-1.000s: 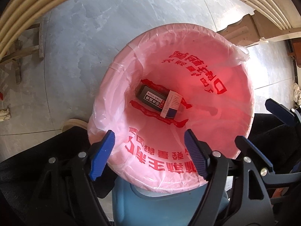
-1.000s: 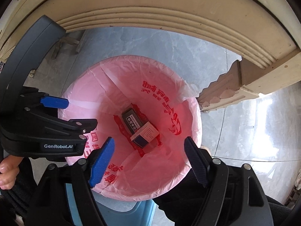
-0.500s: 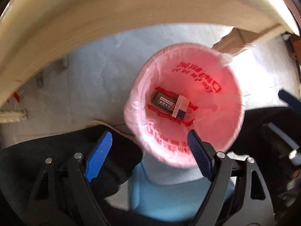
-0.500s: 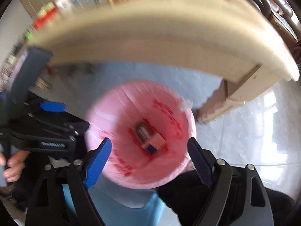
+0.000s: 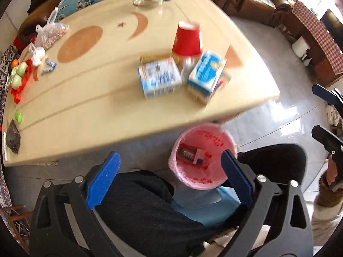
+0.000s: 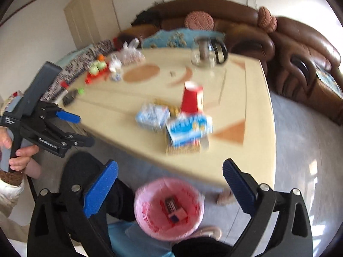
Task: Collect trash
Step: 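Withdraw both tools from the bin back toward the table, then grasp the milk carton with the left tool while the right tool grasps the red cup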
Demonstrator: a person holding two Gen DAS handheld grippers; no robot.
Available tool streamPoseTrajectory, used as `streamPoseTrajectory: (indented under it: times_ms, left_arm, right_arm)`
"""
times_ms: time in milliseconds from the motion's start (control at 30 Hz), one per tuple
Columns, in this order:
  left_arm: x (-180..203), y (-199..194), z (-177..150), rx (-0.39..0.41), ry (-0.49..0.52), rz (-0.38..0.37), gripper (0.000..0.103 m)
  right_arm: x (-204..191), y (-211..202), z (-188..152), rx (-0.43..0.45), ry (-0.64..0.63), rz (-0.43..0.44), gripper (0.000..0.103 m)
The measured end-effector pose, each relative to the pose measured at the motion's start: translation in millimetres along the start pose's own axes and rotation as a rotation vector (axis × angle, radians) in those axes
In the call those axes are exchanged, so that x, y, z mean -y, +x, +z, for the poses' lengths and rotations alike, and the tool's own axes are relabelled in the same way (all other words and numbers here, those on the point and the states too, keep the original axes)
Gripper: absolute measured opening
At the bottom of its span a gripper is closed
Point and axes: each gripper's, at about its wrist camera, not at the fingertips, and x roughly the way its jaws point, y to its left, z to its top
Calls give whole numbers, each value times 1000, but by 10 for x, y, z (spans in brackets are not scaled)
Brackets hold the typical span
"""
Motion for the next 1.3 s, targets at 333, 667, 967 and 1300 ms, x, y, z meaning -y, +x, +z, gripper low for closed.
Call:
streamPoseTrajectory:
  times_ms: [333, 667, 967, 1300]
  left_arm:
    - [185, -276, 516, 59, 110, 98, 94]
    - [138, 86, 865, -19, 326, 106, 94]
    - [198, 339, 1017, -34, 554, 132, 94]
    - [207, 862, 1102, -101, 678, 121, 94]
  right_arm:
    - [313, -73, 789, 69, -33, -29, 96]
    - [471, 287, 1123, 4, -27, -31, 96]
    - [415, 645, 1422, -41, -82, -27, 96]
    - [489, 1284, 1543, -127, -96, -8, 96]
